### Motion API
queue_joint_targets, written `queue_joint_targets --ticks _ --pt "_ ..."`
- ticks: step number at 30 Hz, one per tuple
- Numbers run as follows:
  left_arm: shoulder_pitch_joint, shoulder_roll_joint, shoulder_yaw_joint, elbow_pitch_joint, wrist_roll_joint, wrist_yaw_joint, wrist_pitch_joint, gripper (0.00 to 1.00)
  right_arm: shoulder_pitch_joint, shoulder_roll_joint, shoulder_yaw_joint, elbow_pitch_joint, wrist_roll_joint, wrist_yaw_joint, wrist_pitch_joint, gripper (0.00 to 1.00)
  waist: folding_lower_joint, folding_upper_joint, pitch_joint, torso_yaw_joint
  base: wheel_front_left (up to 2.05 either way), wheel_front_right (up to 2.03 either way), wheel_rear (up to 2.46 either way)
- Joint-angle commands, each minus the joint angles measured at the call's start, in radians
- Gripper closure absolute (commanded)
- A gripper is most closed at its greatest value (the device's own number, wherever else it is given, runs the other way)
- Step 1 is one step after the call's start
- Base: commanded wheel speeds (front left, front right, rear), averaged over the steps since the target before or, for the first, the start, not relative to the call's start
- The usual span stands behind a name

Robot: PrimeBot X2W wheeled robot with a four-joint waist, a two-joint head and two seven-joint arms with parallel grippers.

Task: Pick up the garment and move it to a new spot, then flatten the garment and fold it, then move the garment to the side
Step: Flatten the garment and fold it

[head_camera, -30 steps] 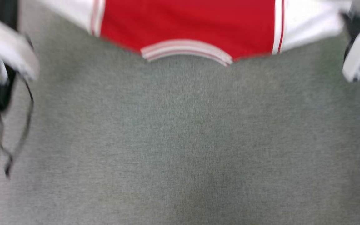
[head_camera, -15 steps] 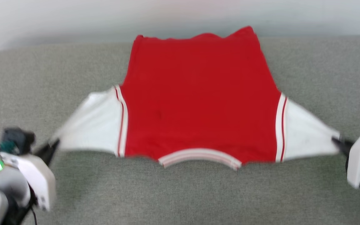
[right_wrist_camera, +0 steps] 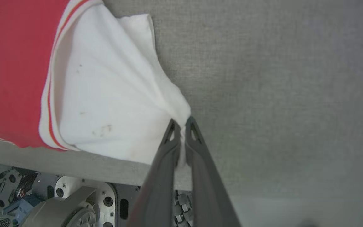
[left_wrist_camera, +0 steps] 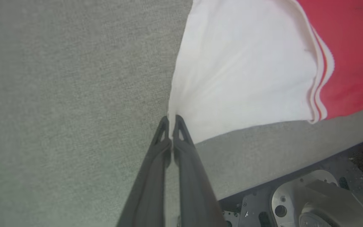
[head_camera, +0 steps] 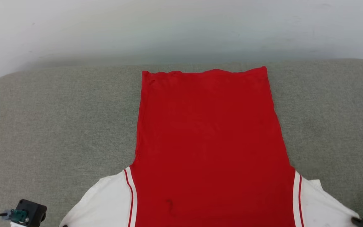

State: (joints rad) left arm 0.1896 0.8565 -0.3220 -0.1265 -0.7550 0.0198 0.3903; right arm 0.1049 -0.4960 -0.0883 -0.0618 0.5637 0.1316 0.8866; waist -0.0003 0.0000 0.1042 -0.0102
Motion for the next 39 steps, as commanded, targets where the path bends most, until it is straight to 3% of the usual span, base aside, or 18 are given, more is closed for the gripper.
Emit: queue_joint_targets --ticks 1,7,8,9,17,24,32,39 --pt "0.038 0.008 0.002 -0.016 -0.019 0.011 0.010 1.00 0.054 0.019 -0.036 -0.022 0.011 -0.002 0.046 1.00 0.0003 0.0000 0.001 0.003 0.00 0.00 0.00" --pt "0.057 -0.017 -0.024 -0.029 -0.021 -0.001 -0.003 1.00 0.105 0.049 -0.072 -0.045 0.008 -0.002 0.090 1.00 0.0003 0.0000 0.013 0.010 0.00 0.00 0.00" --pt "0.052 -0.029 -0.027 -0.031 -0.029 -0.005 -0.010 1.00 0.106 0.045 -0.067 -0.050 -0.003 -0.001 0.089 0.80 0.0003 0.0000 0.014 0.012 0.00 0.00 0.00" --pt "0.049 -0.039 -0.027 -0.035 -0.039 -0.009 -0.017 1.00 0.105 0.041 -0.059 -0.057 -0.012 -0.001 0.081 0.00 0.0003 0.0000 0.015 0.014 0.00 0.00 0.00" --pt "0.067 -0.044 -0.023 -0.156 -0.101 -0.042 -0.012 1.00 0.028 0.033 -0.060 -0.143 0.026 -0.001 0.095 0.00 0.0003 0.0000 0.053 0.055 0.00 0.00 0.00" --pt "0.035 -0.025 -0.034 -0.302 -0.108 -0.046 0.035 1.00 -0.176 -0.004 -0.076 -0.217 0.018 -0.001 0.170 0.00 0.0003 0.0000 0.157 0.131 0.00 0.00 0.00" --pt "-0.062 -0.055 -0.078 -0.347 -0.064 -0.094 0.026 1.00 -0.569 -0.015 -0.102 -0.112 -0.046 -0.001 0.356 0.00 0.0003 0.0000 0.331 0.252 0.00 0.00 0.00" --pt "-0.169 -0.092 -0.136 -0.372 0.018 -0.124 0.001 1.00 -0.842 -0.040 -0.128 0.011 -0.180 -0.001 0.545 0.00 0.0003 0.0000 0.461 0.375 0.00 0.00 0.00"
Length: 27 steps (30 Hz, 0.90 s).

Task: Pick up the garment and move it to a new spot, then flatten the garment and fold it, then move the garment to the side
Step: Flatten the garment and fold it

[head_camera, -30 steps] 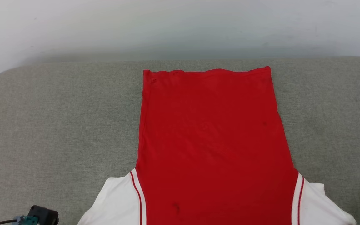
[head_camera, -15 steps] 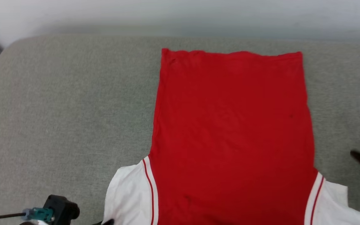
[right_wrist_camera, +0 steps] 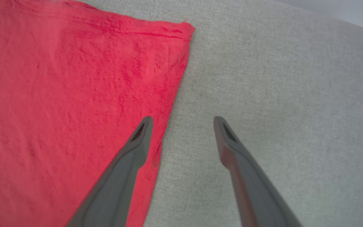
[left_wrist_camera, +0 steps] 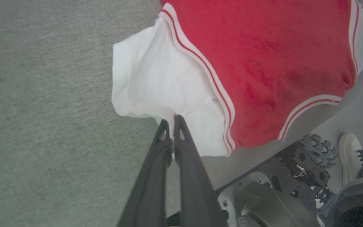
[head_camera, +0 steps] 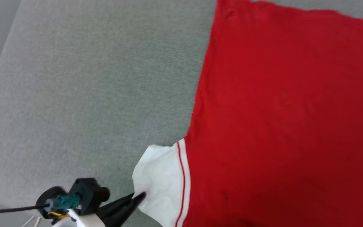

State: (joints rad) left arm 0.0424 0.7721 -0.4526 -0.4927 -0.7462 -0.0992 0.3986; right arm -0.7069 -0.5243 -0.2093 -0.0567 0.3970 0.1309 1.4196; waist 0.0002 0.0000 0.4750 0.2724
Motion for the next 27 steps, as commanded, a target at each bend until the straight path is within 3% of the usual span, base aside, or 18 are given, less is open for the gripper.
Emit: queue_joint_targets --ticks 1,4,9,15,18,19,20,27 --pt "-0.038 -0.016 -0.016 -0.009 0.018 -0.008 -0.012 1.00 -0.060 -0.020 -0.014 0.019 -0.037 0.000 0.028 0.00 -0.0002 0.0000 0.105 0.109 0.00 0.00 0.00" --pt "-0.081 -0.047 -0.044 -0.008 0.042 -0.016 -0.040 1.00 -0.126 -0.066 -0.007 0.055 -0.093 0.000 0.049 0.00 -0.0002 0.0000 0.141 0.156 0.00 0.00 0.00" --pt "-0.132 -0.071 -0.087 0.009 0.060 -0.025 -0.066 1.00 -0.177 -0.089 -0.030 0.097 -0.138 0.000 0.082 0.00 -0.0002 0.0000 0.179 0.212 0.00 0.00 0.00" --pt "-0.158 -0.087 -0.125 0.027 0.041 -0.029 -0.086 1.00 -0.123 -0.084 -0.028 0.127 -0.175 0.000 0.100 0.00 -0.0002 0.0000 0.194 0.243 0.00 0.00 0.00" --pt "-0.167 -0.093 -0.132 0.037 0.041 -0.030 -0.100 1.00 -0.100 -0.047 -0.068 0.147 -0.181 0.000 0.115 0.01 -0.0002 0.0000 0.199 0.248 0.00 0.00 0.00" --pt "-0.169 -0.095 -0.134 0.041 0.040 -0.030 -0.105 1.00 -0.092 -0.031 -0.077 0.152 -0.186 0.000 0.120 0.60 -0.0002 0.0000 0.200 0.247 0.00 0.00 0.00" --pt "-0.169 -0.097 -0.137 0.045 0.038 -0.030 -0.108 1.00 -0.080 -0.022 -0.079 0.153 -0.190 0.000 0.127 1.00 -0.0002 0.0000 0.200 0.246 0.00 0.00 0.00" --pt "-0.177 -0.085 -0.133 0.064 0.052 -0.025 -0.110 1.00 -0.052 -0.022 -0.081 0.131 -0.191 0.000 0.134 1.00 -0.0002 0.0000 0.170 0.213 0.00 0.00 0.00"
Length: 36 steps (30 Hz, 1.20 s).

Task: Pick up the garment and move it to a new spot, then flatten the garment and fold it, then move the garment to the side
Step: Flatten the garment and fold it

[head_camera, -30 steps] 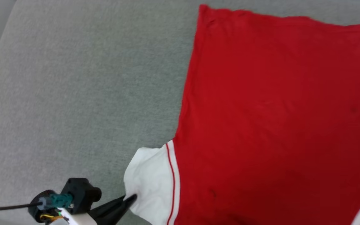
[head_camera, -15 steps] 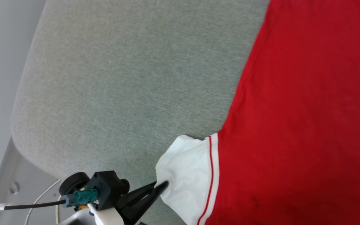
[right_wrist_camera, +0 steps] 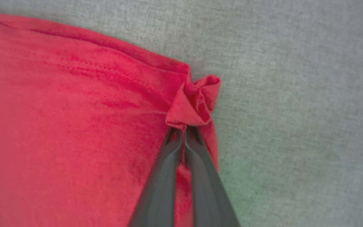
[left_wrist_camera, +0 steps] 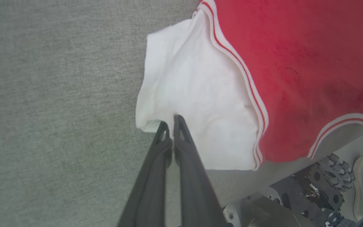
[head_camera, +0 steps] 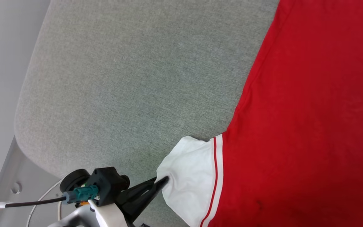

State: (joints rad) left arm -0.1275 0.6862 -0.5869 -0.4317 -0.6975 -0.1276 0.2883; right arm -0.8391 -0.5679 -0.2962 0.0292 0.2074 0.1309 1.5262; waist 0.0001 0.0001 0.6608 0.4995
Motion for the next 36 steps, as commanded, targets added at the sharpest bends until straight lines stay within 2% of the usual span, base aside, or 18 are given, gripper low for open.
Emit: queue_joint_targets --ticks 1,2,12,17,23,29,36 --pt "-0.010 0.006 0.003 0.005 0.010 0.007 0.003 1.00 0.083 0.024 0.007 0.044 0.001 0.000 0.023 1.00 -0.0001 -0.0001 -0.025 -0.022 0.00 0.00 0.00" --pt "-0.007 0.013 0.021 0.017 0.030 0.041 0.004 1.00 0.098 0.035 0.020 0.034 0.007 0.000 0.001 1.00 -0.0001 -0.0001 -0.062 -0.058 0.00 0.00 0.00" --pt "0.066 0.048 0.068 0.044 0.008 0.138 0.034 1.00 0.273 0.094 0.003 0.011 0.090 0.000 -0.089 1.00 -0.0001 -0.0001 -0.243 -0.208 0.00 0.00 0.00" --pt "0.097 0.055 0.079 0.050 -0.014 0.156 0.035 1.00 0.377 0.150 -0.041 -0.013 0.114 0.000 -0.128 1.00 -0.0001 -0.0001 -0.310 -0.259 0.00 0.00 0.00" --pt "0.153 0.066 0.088 0.086 -0.028 0.182 0.021 1.00 0.571 0.216 -0.082 -0.101 0.171 0.000 -0.179 1.00 -0.0001 -0.0001 -0.403 -0.328 0.00 0.00 0.00" --pt "0.205 0.061 0.090 0.104 -0.035 0.201 -0.007 1.00 0.768 0.298 -0.117 -0.208 0.215 0.000 -0.195 1.00 -0.0001 -0.0001 -0.457 -0.382 0.00 0.00 0.00" --pt "0.230 0.065 0.091 0.118 -0.043 0.204 -0.026 1.00 0.982 0.361 -0.128 -0.302 0.258 0.000 -0.209 1.00 -0.0001 -0.0001 -0.482 -0.421 0.00 0.00 0.00"
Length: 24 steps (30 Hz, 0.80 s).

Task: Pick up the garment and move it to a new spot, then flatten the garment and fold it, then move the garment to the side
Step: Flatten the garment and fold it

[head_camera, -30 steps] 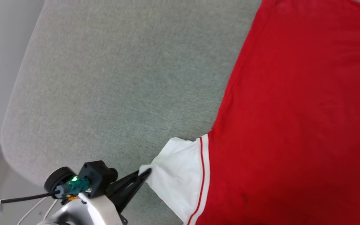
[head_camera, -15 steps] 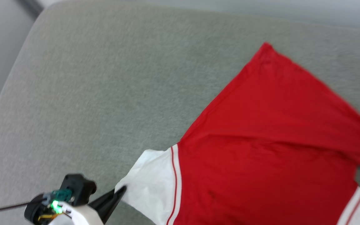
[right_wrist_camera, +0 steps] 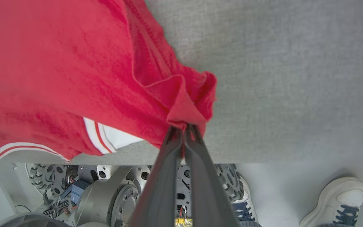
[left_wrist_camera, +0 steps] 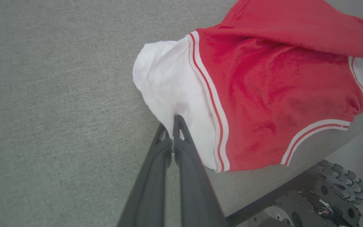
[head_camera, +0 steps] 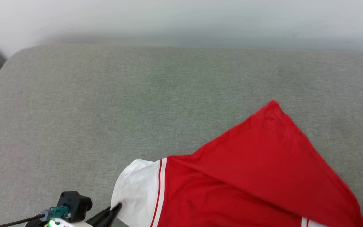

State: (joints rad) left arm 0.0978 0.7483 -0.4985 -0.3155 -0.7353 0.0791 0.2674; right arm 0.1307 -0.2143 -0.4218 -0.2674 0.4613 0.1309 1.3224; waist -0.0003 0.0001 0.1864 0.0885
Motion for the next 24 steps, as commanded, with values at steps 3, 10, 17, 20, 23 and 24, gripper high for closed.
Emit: queue_joint_targets --ticks 3,10,17,20,23,24 --pt "0.000 -0.001 -0.004 0.006 -0.006 -0.007 -0.001 1.00 0.071 0.029 0.003 -0.013 0.008 0.000 -0.024 1.00 0.0003 -0.0001 -0.013 -0.018 0.00 0.00 0.00" --pt "-0.026 -0.009 -0.016 0.012 0.002 -0.017 0.005 1.00 0.067 0.002 0.044 0.025 0.013 0.000 -0.110 0.00 0.0003 -0.0001 -0.013 -0.026 0.00 0.00 0.00" --pt "-0.040 -0.012 -0.021 -0.033 0.021 -0.003 0.004 1.00 -0.040 -0.103 0.107 -0.002 0.069 0.000 -0.117 0.00 0.0003 -0.0001 0.004 -0.002 0.00 0.00 0.00" --pt "-0.053 -0.013 -0.031 -0.060 0.034 -0.007 0.011 1.00 -0.118 -0.143 0.136 -0.031 0.089 0.000 -0.095 0.00 0.0003 -0.0001 0.029 0.024 0.00 0.00 0.00" --pt "-0.071 -0.015 -0.042 -0.085 0.050 -0.015 0.018 1.00 -0.215 -0.176 0.173 -0.053 0.091 0.000 -0.057 0.00 0.0003 -0.0001 0.064 0.056 0.00 0.00 0.00" --pt "-0.079 -0.017 -0.046 -0.091 0.055 -0.017 0.020 1.00 -0.250 -0.185 0.193 -0.052 0.085 0.000 -0.044 0.00 0.0003 -0.0001 0.076 0.068 0.00 0.00 0.00"
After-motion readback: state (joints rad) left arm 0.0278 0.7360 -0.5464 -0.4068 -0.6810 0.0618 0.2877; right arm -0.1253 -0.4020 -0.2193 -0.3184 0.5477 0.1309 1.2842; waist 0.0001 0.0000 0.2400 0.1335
